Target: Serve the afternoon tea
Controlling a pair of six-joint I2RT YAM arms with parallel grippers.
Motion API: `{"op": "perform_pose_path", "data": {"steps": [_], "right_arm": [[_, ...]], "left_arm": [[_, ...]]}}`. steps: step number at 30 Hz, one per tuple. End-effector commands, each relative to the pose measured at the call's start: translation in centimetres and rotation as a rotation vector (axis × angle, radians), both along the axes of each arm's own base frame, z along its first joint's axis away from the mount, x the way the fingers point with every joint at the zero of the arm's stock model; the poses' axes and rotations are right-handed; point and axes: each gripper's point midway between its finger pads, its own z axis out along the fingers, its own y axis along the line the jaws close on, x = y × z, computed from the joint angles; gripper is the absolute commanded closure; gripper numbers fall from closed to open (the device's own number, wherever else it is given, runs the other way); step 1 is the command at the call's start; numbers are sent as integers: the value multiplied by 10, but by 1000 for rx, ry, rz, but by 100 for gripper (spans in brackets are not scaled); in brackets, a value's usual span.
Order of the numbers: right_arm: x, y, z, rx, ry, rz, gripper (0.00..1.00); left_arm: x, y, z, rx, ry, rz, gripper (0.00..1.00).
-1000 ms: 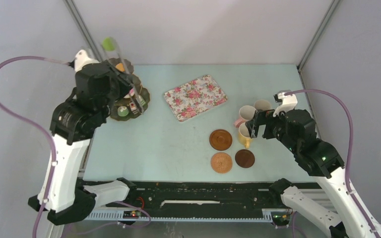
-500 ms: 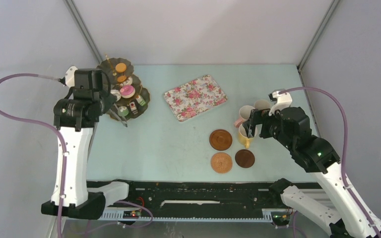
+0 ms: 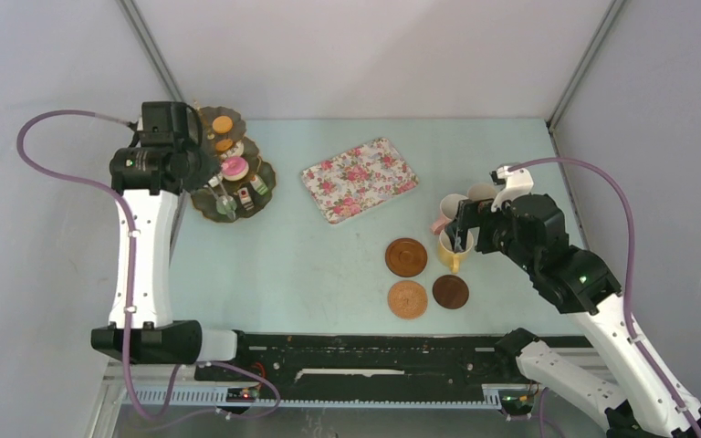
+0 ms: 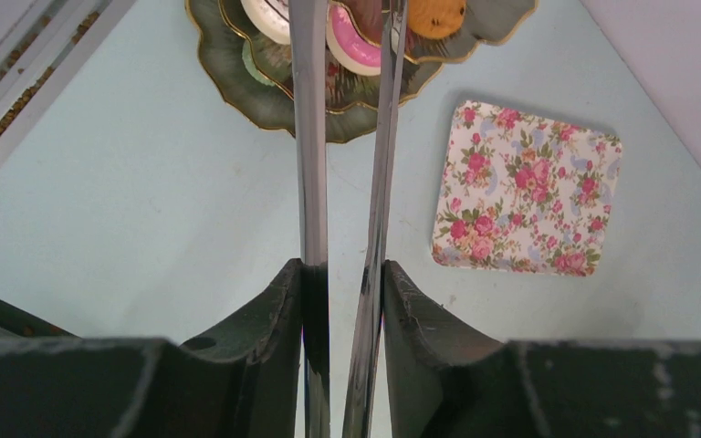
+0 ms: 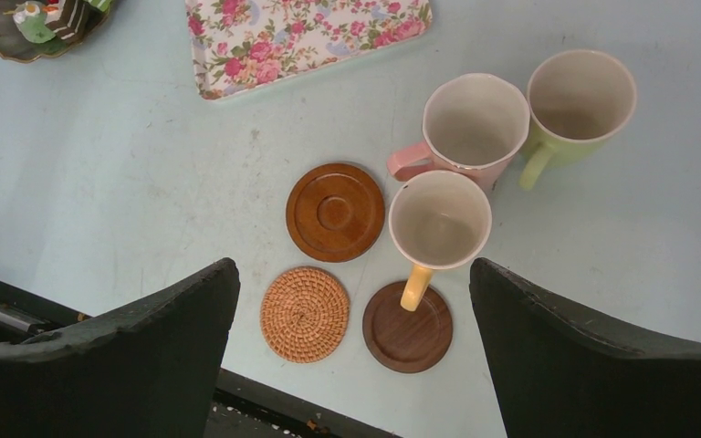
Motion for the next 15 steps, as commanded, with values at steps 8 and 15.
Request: {"op": "perform_pose_path", "data": {"steps": [8,15], "right_arm": [[10,2,12,-5,-44,-7,0],[12,-1,13,-2,-46,-23,0]], "left_arm": [[20,10,17,-25,-58,-26,67],[35,15,15,-66,-63,-29,64]]}}
